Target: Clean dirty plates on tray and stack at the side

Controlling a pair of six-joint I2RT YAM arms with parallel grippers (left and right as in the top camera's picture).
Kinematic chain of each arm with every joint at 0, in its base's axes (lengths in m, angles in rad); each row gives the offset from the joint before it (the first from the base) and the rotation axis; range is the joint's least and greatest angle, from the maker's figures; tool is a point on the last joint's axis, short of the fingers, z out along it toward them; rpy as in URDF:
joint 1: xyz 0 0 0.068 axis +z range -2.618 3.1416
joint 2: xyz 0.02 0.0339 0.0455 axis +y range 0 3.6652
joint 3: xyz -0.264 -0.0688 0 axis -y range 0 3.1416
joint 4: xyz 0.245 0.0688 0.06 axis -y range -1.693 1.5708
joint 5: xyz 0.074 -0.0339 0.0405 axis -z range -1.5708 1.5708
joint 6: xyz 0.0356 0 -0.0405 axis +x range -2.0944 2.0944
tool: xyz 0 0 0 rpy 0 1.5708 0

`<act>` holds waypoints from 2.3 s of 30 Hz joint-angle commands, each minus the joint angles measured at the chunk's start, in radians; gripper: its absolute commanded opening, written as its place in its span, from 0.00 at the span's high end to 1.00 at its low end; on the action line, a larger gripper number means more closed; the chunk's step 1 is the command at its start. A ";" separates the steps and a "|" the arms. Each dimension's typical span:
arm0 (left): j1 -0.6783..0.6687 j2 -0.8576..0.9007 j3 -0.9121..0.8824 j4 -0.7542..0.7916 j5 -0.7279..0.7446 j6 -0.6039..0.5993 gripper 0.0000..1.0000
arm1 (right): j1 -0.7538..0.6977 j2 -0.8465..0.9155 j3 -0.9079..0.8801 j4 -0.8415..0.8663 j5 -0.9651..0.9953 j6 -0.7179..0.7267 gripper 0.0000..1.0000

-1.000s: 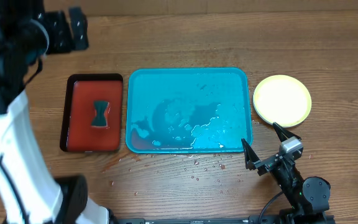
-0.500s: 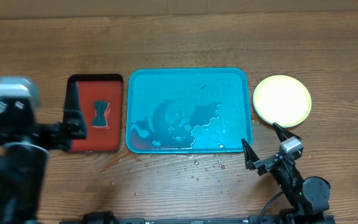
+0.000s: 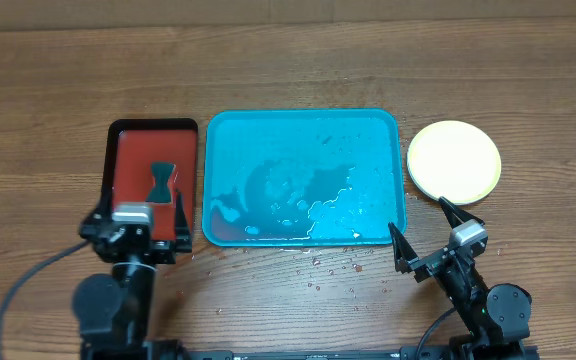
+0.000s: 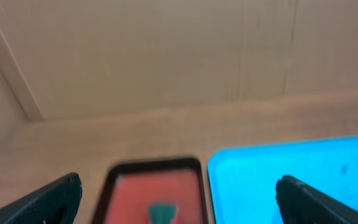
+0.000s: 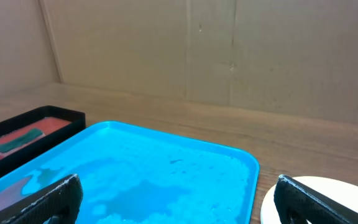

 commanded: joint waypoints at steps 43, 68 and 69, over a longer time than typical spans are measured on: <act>-0.001 -0.283 -0.390 0.151 0.030 -0.013 0.00 | -0.005 -0.012 -0.011 0.006 -0.003 0.003 0.00; -0.001 -0.283 -0.390 0.151 0.030 -0.013 0.00 | -0.005 -0.012 -0.011 0.006 -0.003 0.003 0.00; -0.001 -0.283 -0.390 0.151 0.031 -0.013 0.00 | -0.005 -0.012 -0.011 0.006 -0.003 0.003 0.00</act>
